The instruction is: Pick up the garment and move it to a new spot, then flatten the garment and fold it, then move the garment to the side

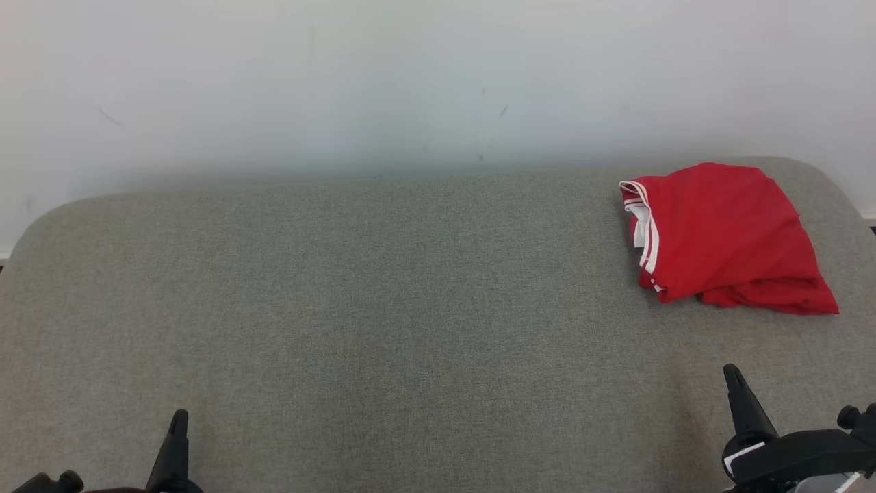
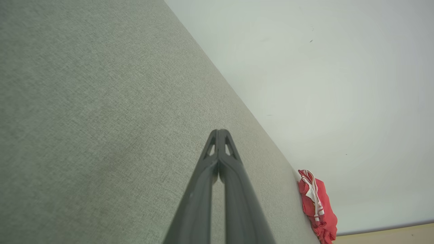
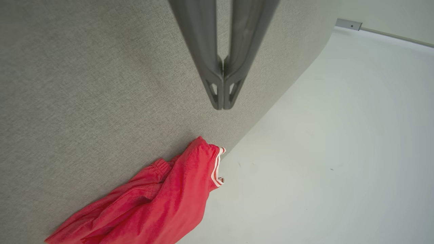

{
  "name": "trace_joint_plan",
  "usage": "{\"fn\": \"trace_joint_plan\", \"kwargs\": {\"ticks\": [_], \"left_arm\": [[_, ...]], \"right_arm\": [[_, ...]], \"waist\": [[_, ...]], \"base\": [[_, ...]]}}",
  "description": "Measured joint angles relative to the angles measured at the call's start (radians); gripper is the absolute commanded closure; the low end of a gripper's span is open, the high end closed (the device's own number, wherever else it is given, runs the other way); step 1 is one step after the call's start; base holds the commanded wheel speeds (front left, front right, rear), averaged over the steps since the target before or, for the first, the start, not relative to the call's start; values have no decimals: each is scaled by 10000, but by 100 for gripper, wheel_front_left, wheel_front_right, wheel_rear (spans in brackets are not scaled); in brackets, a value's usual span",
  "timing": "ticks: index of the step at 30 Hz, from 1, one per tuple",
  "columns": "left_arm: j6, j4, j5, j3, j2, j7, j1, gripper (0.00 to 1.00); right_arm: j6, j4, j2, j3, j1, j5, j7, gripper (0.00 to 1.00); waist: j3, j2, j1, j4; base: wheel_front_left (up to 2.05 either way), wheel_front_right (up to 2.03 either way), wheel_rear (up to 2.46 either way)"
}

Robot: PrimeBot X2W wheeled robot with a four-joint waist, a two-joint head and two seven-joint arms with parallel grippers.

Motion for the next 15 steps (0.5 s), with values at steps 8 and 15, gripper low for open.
{"fn": "trace_joint_plan", "kwargs": {"ticks": [8, 15], "left_arm": [[-188, 242, -1129, 184, -102, 132, -161, 100], [-362, 435, -2167, 387, -192, 251, -331, 100]], "right_arm": [[245, 295, 144, -127, -207, 1011, 180, 100], [428, 535, 270, -245, -430, 1967, 336, 100]], "waist": [[4, 0, 0, -2], [8, 0, 0, -4]], "base": [[0, 0, 0], [0, 0, 0]]}}
